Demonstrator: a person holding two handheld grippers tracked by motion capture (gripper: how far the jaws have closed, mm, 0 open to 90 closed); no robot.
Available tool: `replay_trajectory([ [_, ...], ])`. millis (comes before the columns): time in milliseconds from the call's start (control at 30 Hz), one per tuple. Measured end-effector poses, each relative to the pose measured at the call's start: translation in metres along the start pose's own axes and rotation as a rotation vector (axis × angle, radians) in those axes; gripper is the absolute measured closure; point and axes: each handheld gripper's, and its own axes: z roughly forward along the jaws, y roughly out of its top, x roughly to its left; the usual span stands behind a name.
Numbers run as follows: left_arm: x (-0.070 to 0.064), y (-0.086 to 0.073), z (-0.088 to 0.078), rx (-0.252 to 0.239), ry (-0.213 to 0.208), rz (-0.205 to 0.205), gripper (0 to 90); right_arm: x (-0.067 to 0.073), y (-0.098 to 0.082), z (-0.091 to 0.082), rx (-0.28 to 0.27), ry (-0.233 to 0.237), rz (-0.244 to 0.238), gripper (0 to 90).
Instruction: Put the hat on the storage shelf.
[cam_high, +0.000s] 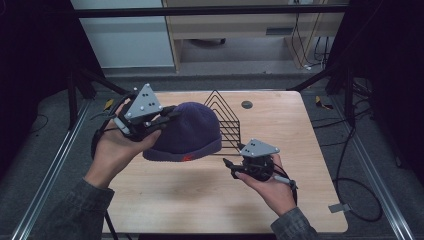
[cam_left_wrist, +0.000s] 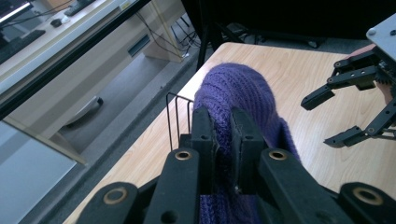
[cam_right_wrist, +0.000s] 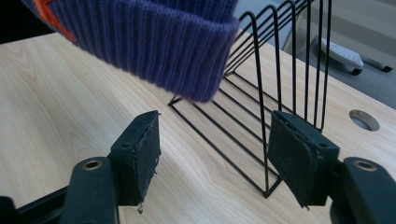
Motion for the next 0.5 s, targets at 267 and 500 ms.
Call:
replay_trajectory([
  [267,0.002,0.007,-0.003,-0.033,-0.016,0.010,81.2,0.000,0.012,-0.003,-0.010,0.034,-0.014,28.6],
  [500,0.009,0.011,-0.003,-0.055,-0.024,-0.008,81.2,-0.007,0.022,0.003,-0.027,0.059,-0.002,32.7],
])
